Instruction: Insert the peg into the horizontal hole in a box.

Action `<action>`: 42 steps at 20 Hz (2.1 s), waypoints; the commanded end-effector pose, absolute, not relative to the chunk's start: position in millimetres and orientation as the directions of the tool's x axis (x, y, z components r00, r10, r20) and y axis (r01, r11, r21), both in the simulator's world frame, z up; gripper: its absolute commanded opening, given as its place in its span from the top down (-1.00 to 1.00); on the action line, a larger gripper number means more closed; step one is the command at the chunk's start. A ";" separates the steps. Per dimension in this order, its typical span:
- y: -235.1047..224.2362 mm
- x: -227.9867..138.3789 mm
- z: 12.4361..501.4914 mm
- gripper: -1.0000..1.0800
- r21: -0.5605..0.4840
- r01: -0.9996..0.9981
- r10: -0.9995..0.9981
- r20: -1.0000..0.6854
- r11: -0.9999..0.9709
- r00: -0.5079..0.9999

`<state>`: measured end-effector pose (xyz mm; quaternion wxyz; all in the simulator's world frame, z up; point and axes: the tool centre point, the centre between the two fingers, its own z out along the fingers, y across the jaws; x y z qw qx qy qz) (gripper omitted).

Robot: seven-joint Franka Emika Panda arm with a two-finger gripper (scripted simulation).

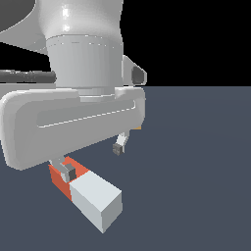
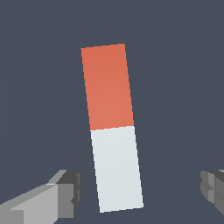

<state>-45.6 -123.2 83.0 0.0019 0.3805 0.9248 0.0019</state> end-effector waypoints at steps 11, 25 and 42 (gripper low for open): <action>-146.9 -42.6 70.7 -0.92 0.000 0.614 0.614 0.000 0.789 -0.789; -146.3 -42.4 59.2 -0.92 0.000 0.616 0.616 0.000 0.788 -0.788; -146.1 -42.2 21.1 1.00 0.000 0.617 0.617 0.000 0.787 -0.787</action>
